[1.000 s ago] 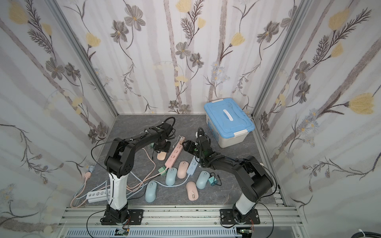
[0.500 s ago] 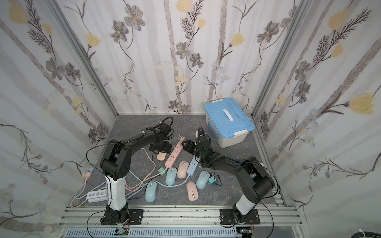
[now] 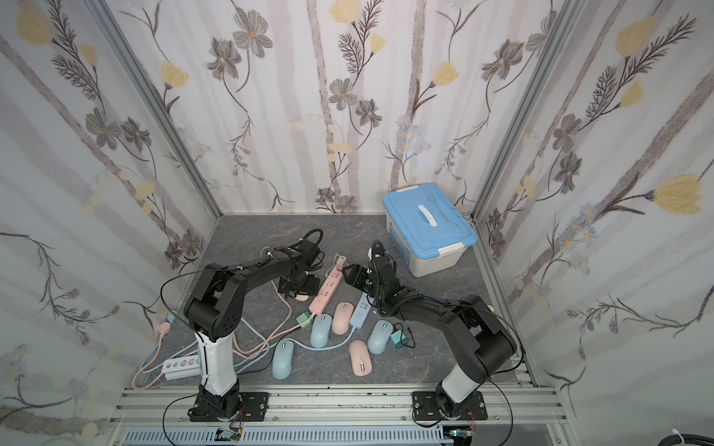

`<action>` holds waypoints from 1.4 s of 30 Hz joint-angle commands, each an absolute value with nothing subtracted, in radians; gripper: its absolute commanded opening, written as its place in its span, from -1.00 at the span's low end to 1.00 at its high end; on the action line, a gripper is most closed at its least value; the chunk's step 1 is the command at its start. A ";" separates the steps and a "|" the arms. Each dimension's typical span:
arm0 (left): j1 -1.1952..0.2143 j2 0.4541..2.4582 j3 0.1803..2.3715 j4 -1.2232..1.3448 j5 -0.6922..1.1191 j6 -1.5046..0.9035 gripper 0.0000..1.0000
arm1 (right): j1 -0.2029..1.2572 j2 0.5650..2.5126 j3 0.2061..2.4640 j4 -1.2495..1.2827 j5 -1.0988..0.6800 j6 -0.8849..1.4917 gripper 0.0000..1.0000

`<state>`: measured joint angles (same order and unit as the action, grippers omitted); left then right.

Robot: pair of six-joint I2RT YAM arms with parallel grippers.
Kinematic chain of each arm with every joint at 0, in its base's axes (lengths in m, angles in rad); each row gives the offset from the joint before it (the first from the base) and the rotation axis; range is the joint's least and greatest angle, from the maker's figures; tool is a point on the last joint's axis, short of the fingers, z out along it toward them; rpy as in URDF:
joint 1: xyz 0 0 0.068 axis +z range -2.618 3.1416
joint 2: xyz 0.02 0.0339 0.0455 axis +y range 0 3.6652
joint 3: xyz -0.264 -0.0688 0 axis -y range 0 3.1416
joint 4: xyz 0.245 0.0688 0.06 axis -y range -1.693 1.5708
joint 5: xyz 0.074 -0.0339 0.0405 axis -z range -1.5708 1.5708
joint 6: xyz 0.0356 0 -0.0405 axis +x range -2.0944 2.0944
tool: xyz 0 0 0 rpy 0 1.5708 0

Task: Unplug the wireless mouse
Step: Pick up the mouse from the center of the board.

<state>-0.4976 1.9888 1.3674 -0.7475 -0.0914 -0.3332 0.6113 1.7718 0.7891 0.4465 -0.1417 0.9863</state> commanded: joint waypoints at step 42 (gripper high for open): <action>-0.521 1.984 1.378 -0.690 -0.152 -0.296 -0.02 | 0.611 1.779 0.776 0.512 -0.142 0.982 0.44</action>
<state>-0.5217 1.9999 1.3708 -0.6529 -0.1284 -0.3168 0.6102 1.7798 0.7681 0.4557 -0.1349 0.9894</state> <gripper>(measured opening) 0.590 0.720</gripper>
